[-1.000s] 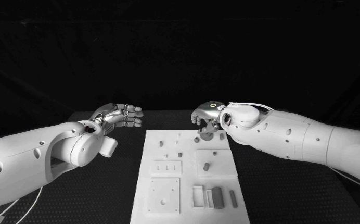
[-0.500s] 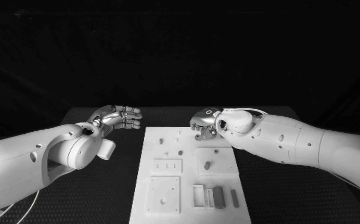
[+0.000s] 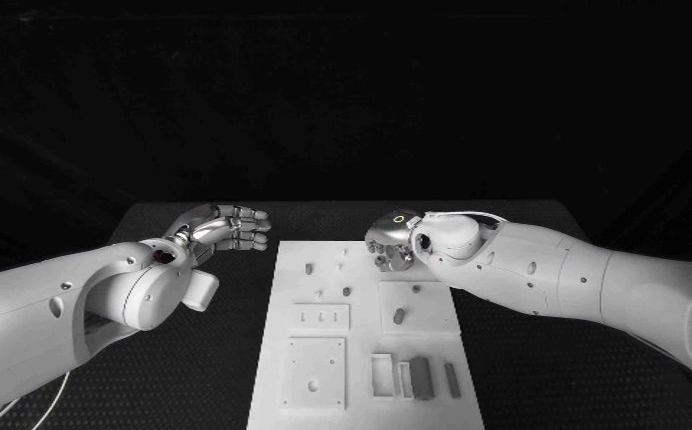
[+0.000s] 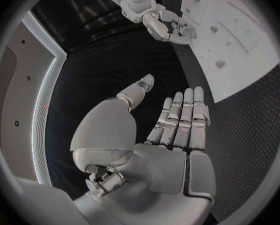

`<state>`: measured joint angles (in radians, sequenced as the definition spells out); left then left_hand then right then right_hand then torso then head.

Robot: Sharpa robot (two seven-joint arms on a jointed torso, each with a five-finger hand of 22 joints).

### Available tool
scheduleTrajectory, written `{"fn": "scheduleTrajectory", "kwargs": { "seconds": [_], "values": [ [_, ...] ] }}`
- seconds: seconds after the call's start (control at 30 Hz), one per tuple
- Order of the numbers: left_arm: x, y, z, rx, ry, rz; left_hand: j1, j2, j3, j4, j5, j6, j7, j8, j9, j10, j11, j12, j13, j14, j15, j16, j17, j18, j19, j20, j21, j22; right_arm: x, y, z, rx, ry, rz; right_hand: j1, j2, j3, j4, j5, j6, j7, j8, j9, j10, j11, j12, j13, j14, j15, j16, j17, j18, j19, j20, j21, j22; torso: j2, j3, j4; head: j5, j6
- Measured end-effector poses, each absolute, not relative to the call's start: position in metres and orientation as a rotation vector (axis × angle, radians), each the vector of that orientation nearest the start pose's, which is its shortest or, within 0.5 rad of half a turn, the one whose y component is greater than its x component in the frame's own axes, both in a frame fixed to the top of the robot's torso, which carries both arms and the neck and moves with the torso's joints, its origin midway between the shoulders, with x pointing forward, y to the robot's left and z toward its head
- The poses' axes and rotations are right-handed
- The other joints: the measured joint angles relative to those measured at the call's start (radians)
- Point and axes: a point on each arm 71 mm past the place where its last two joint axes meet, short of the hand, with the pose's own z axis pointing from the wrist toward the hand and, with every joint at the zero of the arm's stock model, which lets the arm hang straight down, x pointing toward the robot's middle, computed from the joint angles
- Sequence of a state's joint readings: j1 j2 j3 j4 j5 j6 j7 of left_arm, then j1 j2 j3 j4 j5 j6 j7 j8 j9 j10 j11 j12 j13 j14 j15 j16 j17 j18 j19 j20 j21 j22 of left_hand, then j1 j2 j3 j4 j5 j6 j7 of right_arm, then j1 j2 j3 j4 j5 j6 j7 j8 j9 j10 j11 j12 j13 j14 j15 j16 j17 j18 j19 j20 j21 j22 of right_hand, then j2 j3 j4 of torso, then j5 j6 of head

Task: Assemble the parts on the task board

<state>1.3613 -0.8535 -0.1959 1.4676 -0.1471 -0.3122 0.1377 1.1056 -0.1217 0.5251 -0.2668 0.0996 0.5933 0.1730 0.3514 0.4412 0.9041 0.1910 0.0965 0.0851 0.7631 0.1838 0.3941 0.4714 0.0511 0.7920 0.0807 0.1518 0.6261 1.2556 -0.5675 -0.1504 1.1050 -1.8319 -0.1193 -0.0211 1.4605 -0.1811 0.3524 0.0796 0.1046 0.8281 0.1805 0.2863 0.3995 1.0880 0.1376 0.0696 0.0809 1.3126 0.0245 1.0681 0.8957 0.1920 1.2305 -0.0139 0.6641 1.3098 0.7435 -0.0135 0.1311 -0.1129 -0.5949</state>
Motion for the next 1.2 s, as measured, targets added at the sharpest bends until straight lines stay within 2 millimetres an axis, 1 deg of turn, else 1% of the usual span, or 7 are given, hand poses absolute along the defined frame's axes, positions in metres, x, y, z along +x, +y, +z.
{"fn": "scheduleTrajectory", "kwargs": {
  "seconds": [0.3, 0.43, 0.53, 0.63, 0.7, 0.9, 1.2],
  "values": [
    [0.5068, 0.2339, -0.1720, -1.006, 1.673, -1.237, -0.004, 0.004, -0.001, 0.006, 0.000, 0.000, 0.000, 0.000, -0.001, 0.000, 0.000, -0.004, -0.001, 0.000, 0.000, 0.000, 0.001, -0.001, 0.000, 0.000, 0.000, 0.001, 0.5484, -0.1779, -0.2275, -0.664, 1.744, 0.278, -0.060, 0.054, 0.047, -0.111, 0.000, 0.014, -0.004, 0.000, -0.004, 0.013, -0.005, 0.000, -0.008, -0.004, -0.003, 0.018, -0.012, -0.009, -0.001, 0.001, 0.014, 0.000, 0.010, 0.0031, 0.0006, 0.000, 0.005],
    [0.5067, 0.2336, -0.1719, -1.005, 1.674, -1.238, -0.008, -0.001, -0.001, 0.014, 0.000, 0.000, 0.000, 0.000, -0.002, 0.000, 0.000, -0.004, -0.001, 0.000, 0.000, -0.004, 0.003, -0.005, 0.000, 0.000, 0.000, 0.002, 0.5481, -0.1771, -0.2288, -0.665, 1.746, 0.281, -0.105, 0.082, 0.080, -0.175, 0.000, 0.025, -0.005, 0.002, -0.006, 0.025, -0.008, 0.000, -0.008, -0.007, -0.007, 0.031, -0.019, -0.009, -0.001, 0.002, 0.026, 0.000, 0.014, 0.0037, 0.0010, 0.000, 0.007],
    [0.5067, 0.2335, -0.1716, -1.005, 1.674, -1.239, -0.009, -0.001, -0.001, 0.014, 0.000, 0.000, 0.000, 0.000, -0.002, 0.000, 0.000, -0.004, -0.001, 0.000, 0.000, -0.004, 0.003, -0.005, 0.000, 0.000, 0.000, 0.002, 0.5487, -0.1771, -0.2273, -0.664, 1.744, 0.280, -0.163, 0.103, 0.122, -0.244, 0.000, 0.042, -0.006, 0.008, -0.006, 0.046, -0.016, 0.003, -0.006, -0.007, -0.008, 0.047, -0.026, -0.010, -0.001, 0.002, 0.041, 0.000, 0.016, 0.0038, 0.0015, -0.001, 0.007],
    [0.5065, 0.2337, -0.1712, -1.004, 1.674, -1.239, -0.009, -0.001, -0.001, 0.014, 0.000, 0.000, 0.000, 0.000, -0.002, 0.000, 0.000, -0.004, -0.001, 0.000, 0.000, -0.004, 0.003, -0.005, 0.000, 0.000, 0.000, 0.002, 0.5493, -0.1769, -0.2261, -0.664, 1.741, 0.281, -0.222, 0.114, 0.173, -0.308, 0.000, 0.053, -0.009, 0.014, -0.006, 0.065, -0.018, 0.003, -0.001, -0.006, -0.014, 0.058, -0.033, -0.010, -0.001, 0.002, 0.052, 0.000, 0.019, 0.0042, 0.0021, -0.002, 0.008],
    [0.5065, 0.2340, -0.1707, -1.004, 1.673, -1.239, -0.009, -0.001, -0.001, 0.014, 0.000, 0.000, 0.000, -0.004, -0.002, 0.000, 0.000, -0.004, -0.001, 0.000, 0.000, -0.004, 0.004, -0.005, 0.000, 0.000, -0.004, 0.002, 0.5495, -0.1766, -0.2255, -0.664, 1.739, 0.281, -0.247, 0.119, 0.197, -0.332, 0.000, 0.062, -0.010, 0.016, -0.006, 0.074, -0.023, 0.003, 0.002, -0.005, -0.016, 0.063, -0.036, -0.015, 0.001, 0.000, 0.056, 0.000, 0.020, 0.0042, 0.0024, -0.002, 0.008],
    [0.5067, 0.2340, -0.1700, -1.003, 1.673, -1.240, -0.009, -0.001, -0.001, 0.019, 0.000, 0.000, 0.000, -0.004, -0.003, 0.000, 0.000, -0.008, -0.002, 0.000, 0.000, -0.004, 0.004, -0.005, 0.000, 0.000, -0.004, 0.002, 0.5502, -0.1758, -0.2245, -0.664, 1.732, 0.280, -0.273, 0.125, 0.226, -0.362, 0.000, 0.079, -0.012, 0.028, 0.002, 0.096, -0.031, 0.012, 0.013, -0.005, -0.023, 0.076, -0.040, -0.015, 0.007, -0.006, 0.069, 0.000, 0.024, 0.0044, 0.0026, -0.003, 0.008],
    [0.5067, 0.2338, -0.1700, -1.003, 1.674, -1.240, -0.009, -0.001, -0.001, 0.019, 0.000, 0.000, 0.000, -0.004, -0.004, 0.000, 0.000, -0.009, -0.002, 0.000, 0.000, -0.004, 0.005, -0.006, 0.000, 0.000, -0.004, 0.003, 0.5489, -0.1748, -0.2244, -0.667, 1.714, 0.280, -0.296, 0.137, 0.247, -0.368, 0.000, 0.120, -0.036, 0.055, 0.021, 0.135, -0.049, 0.034, 0.035, 0.003, -0.042, 0.098, -0.043, -0.015, 0.015, -0.011, 0.088, 0.000, 0.026, 0.0045, 0.0028, -0.003, 0.005]
  ]
}}
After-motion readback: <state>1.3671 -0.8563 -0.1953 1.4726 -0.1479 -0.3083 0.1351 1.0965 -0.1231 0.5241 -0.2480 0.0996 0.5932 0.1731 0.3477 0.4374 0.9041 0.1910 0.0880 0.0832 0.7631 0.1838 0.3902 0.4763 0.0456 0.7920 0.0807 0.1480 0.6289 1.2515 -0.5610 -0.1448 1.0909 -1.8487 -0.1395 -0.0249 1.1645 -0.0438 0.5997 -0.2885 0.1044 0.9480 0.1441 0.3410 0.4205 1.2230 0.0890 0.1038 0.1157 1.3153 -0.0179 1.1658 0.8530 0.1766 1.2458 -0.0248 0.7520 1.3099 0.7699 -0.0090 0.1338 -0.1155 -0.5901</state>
